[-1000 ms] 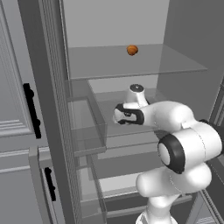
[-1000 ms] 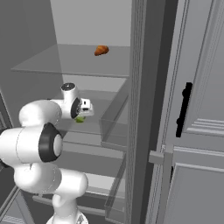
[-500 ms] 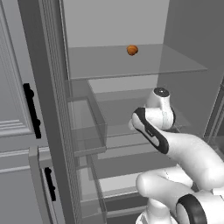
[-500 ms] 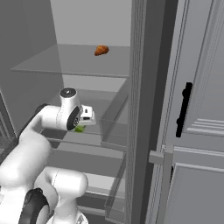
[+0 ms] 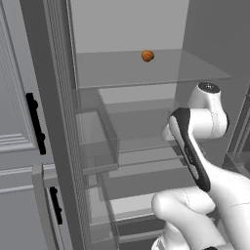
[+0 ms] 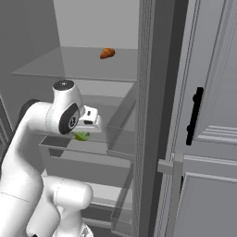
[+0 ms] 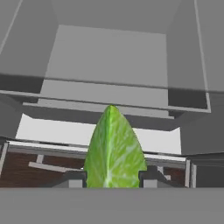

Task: Grab a lemon wedge from the fridge and one ice cube from the ice bowl, and put them in the glass of lemonade.

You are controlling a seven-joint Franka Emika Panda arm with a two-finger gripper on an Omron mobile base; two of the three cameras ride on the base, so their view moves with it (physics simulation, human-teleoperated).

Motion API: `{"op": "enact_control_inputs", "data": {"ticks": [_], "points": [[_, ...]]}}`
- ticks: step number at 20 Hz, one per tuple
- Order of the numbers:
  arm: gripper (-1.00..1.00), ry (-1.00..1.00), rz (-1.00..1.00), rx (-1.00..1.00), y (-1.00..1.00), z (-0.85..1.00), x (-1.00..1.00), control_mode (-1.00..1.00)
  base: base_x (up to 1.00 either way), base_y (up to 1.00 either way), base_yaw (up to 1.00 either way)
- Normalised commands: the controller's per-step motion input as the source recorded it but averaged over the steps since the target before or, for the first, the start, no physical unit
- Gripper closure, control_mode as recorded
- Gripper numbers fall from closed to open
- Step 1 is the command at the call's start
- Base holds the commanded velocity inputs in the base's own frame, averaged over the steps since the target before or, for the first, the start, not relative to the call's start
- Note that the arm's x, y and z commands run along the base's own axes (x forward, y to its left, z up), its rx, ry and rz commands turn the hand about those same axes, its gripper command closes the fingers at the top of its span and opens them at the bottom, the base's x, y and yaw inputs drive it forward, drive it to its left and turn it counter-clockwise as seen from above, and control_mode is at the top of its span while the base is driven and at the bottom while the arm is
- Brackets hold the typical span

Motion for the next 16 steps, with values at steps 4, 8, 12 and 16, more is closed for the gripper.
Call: {"op": "enact_control_inputs", "data": {"ticks": [4,8,12,16], "points": [[1.00,0.01,-0.04,0.00,-0.05,0.92,-1.00,-1.00,0.00,0.00,0.00],[1.00,-0.01,-0.05,-0.02,0.00,0.19,-0.83,-1.00,0.00,0.00,0.00],[1.00,0.00,-0.03,0.00,0.00,0.00,-0.05,-1.00,0.00,0.00,0.00],[1.00,0.00,0.00,0.00,0.00,0.00,-0.01,1.00,-0.19,0.00,0.00]]}}
